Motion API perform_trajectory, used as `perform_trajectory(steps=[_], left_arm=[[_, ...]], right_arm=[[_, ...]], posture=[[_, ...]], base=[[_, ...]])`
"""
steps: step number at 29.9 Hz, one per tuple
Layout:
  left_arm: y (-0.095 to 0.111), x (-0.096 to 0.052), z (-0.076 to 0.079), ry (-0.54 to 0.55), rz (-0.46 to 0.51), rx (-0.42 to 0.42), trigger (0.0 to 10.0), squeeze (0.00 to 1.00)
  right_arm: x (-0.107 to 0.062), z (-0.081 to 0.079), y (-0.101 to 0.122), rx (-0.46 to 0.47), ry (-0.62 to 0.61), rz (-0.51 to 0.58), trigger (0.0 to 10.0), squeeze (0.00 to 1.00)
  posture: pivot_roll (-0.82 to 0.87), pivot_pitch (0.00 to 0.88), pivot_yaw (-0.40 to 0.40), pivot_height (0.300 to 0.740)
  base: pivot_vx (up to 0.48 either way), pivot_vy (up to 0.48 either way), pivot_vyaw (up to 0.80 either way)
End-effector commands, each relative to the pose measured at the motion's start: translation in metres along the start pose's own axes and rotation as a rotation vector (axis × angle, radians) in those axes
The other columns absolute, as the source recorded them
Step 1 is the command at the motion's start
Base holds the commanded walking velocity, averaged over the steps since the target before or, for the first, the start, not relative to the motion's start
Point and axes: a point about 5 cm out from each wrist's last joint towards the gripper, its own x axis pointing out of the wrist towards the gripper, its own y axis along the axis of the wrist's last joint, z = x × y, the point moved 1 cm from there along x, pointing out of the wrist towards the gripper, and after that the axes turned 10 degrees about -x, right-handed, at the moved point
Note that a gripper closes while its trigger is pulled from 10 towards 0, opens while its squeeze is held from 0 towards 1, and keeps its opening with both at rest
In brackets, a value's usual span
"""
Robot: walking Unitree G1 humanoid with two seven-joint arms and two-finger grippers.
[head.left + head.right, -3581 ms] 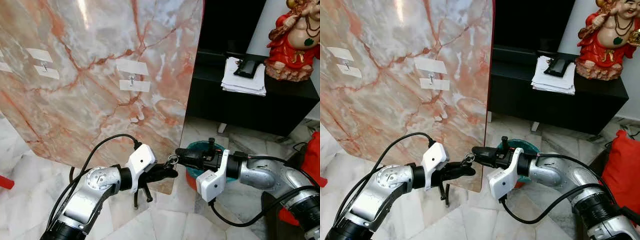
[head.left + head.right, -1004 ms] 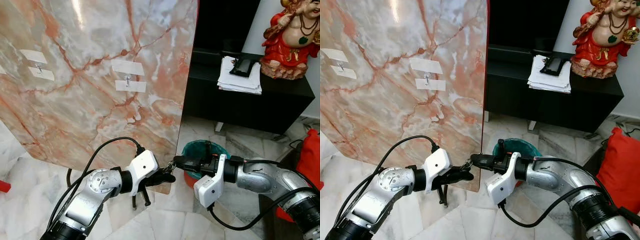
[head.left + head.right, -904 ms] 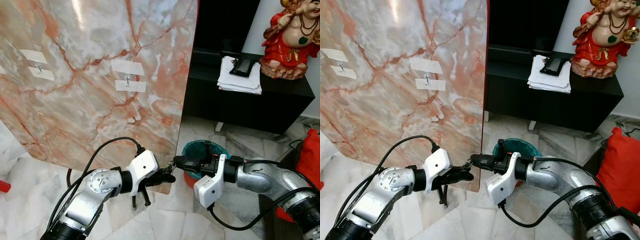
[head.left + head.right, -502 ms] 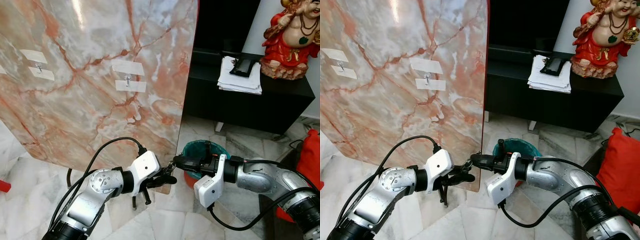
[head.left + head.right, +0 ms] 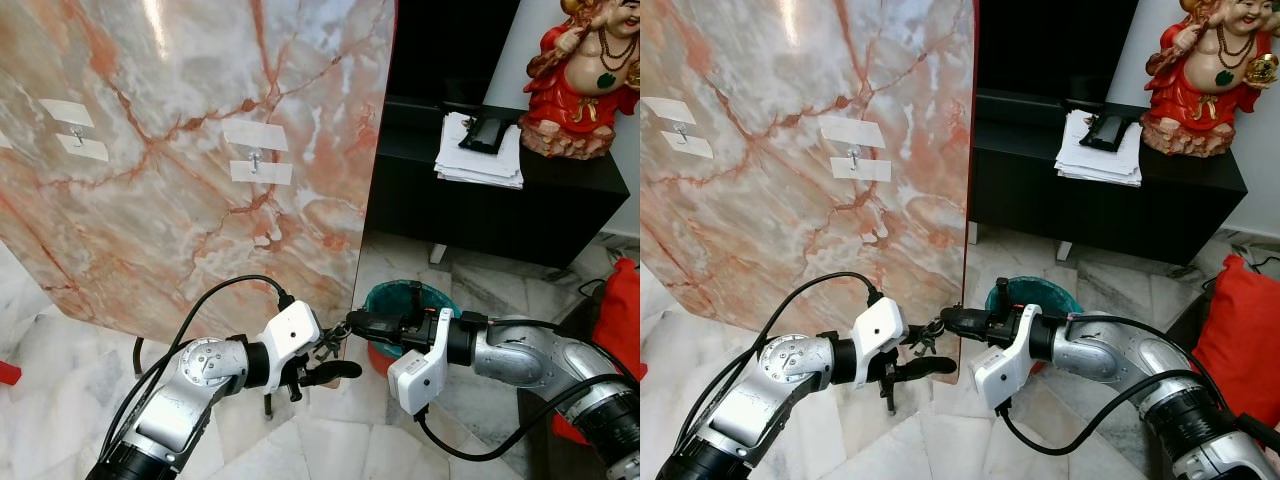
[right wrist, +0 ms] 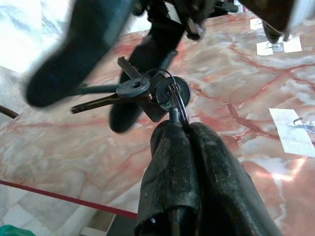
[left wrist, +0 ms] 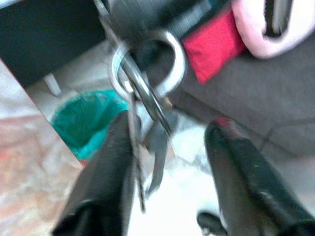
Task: Hang keys on a hook
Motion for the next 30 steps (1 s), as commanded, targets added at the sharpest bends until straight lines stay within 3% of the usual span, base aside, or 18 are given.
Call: perform_trajectory(steps=[1, 11, 19, 20, 25, 29, 30], left_arm=[[-0.003, 0.000, 0.005, -0.023, -0.046, 0.035, 10.0, 1.00], [-0.012, -0.001, -0.004, 0.032, -0.128, 0.116, 10.0, 1.00], [-0.027, -0.004, -0.023, 0.171, -0.256, 0.244, 10.0, 1.00], [-0.031, -0.005, -0.026, 0.202, -0.279, 0.264, 10.0, 0.00], [-0.033, -0.005, -0.028, 0.219, -0.279, 0.256, 10.0, 0.00], [-0.035, -0.002, -0.026, 0.217, -0.272, 0.250, 10.0, 0.00], [-0.036, -0.001, -0.026, 0.219, -0.269, 0.252, 10.0, 0.00]], right_arm=[[-0.001, 0.001, -0.003, -0.011, 0.014, -0.001, 0.0, 0.00], [-0.003, -0.007, -0.006, -0.016, 0.060, -0.018, 0.0, 0.00], [-0.006, -0.015, -0.011, 0.000, 0.101, -0.056, 0.0, 0.00], [-0.007, -0.020, -0.014, 0.013, 0.127, -0.076, 0.0, 0.00], [-0.012, -0.034, -0.018, 0.062, 0.211, -0.112, 0.0, 0.00], [-0.020, -0.060, -0.022, 0.153, 0.363, -0.169, 0.0, 0.00], [-0.025, -0.073, -0.023, 0.201, 0.436, -0.201, 0.0, 0.00]], posture=[[0.01, 0.079, -0.004, 0.740], [0.01, 0.079, -0.003, 0.740], [0.01, 0.078, -0.004, 0.740], [0.01, 0.077, -0.004, 0.740], [0.01, 0.077, -0.005, 0.740], [0.01, 0.074, -0.008, 0.740], [0.01, 0.074, -0.008, 0.740]], base=[[0.000, 0.000, 0.00], [0.000, 0.000, 0.00], [0.000, 0.000, 0.00], [0.000, 0.000, 0.00], [0.000, 0.000, 0.00], [0.000, 0.000, 0.00], [0.000, 0.000, 0.00]])
